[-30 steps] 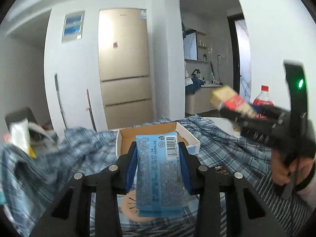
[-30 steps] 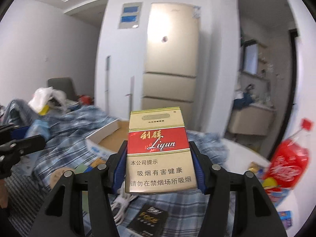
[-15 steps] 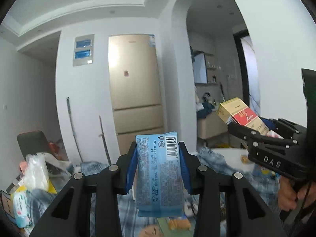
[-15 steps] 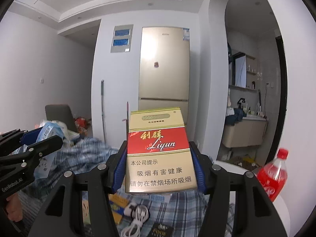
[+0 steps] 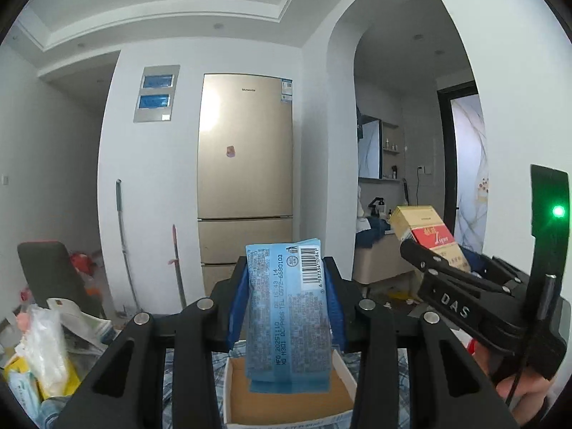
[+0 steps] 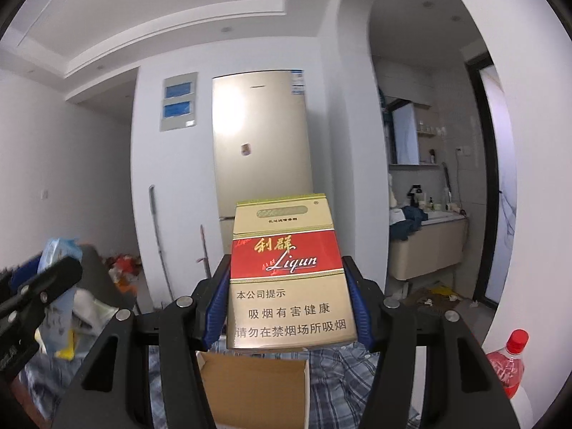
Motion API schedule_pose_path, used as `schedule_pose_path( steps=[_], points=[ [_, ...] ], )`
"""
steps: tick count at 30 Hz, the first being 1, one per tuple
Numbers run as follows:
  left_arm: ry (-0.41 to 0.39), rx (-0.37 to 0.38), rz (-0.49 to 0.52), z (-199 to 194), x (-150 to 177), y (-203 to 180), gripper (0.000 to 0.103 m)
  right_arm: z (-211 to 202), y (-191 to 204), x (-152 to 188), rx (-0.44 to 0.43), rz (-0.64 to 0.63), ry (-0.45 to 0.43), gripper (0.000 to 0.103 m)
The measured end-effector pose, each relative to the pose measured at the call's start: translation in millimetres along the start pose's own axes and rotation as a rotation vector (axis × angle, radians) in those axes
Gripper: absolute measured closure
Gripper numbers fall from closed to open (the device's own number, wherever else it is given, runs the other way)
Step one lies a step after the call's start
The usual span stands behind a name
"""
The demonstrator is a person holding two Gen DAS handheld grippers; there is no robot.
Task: Organize soft objects
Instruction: 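Carry the blue packet with the left tool while the right tool carries the Liqun pack over the box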
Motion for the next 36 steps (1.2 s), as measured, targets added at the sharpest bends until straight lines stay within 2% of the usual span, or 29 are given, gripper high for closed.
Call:
schedule_pose_path(
  steps=[5,7,9,14,18,22,27,30,33,36],
  points=[
    [0.051,-0.02,-0.007,29,18,21,0.062,12,3,18,-0.008,-0.022,0.0,0.046],
    [0.102,-0.015,-0.024,42,34,30,0.062,22,3,31,-0.014,-0.029,0.03,0.046],
    [0.149,-0.007,-0.059,54,47,40,0.062,35,7,46,-0.03,-0.043,0.085,0.046],
    [0.256,-0.02,-0.056,80,75,52,0.062,58,12,78,-0.057,-0.038,0.202,0.046],
    [0.392,-0.039,-0.106,112,115,70,0.062,77,15,107,-0.049,-0.069,0.276,0.046],
    [0.487,-0.045,-0.139,135,154,81,0.062,105,18,146,-0.054,-0.118,0.377,0.046],
    [0.588,-0.032,-0.155,153,196,81,0.062,133,17,211,-0.099,-0.125,0.574,0.046],
    [0.622,-0.029,-0.145,161,214,77,0.062,142,18,238,-0.087,-0.177,0.637,0.046],
    [0.633,-0.004,-0.132,169,228,74,0.062,144,18,248,-0.109,-0.144,0.692,0.046],
    [0.677,0.007,-0.14,176,248,76,0.062,146,17,257,-0.105,-0.145,0.732,0.046]
  ],
)
Point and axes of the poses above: each gripper's, at about its wrist camera, not at the fingertips, and z roughly the way its jaws point, y to its left, x to its underside, the point moved 9 cm from there along z, roughly the way its jaws point, and after that the axes turned 6 degrees about x, right-handed, at the moved point
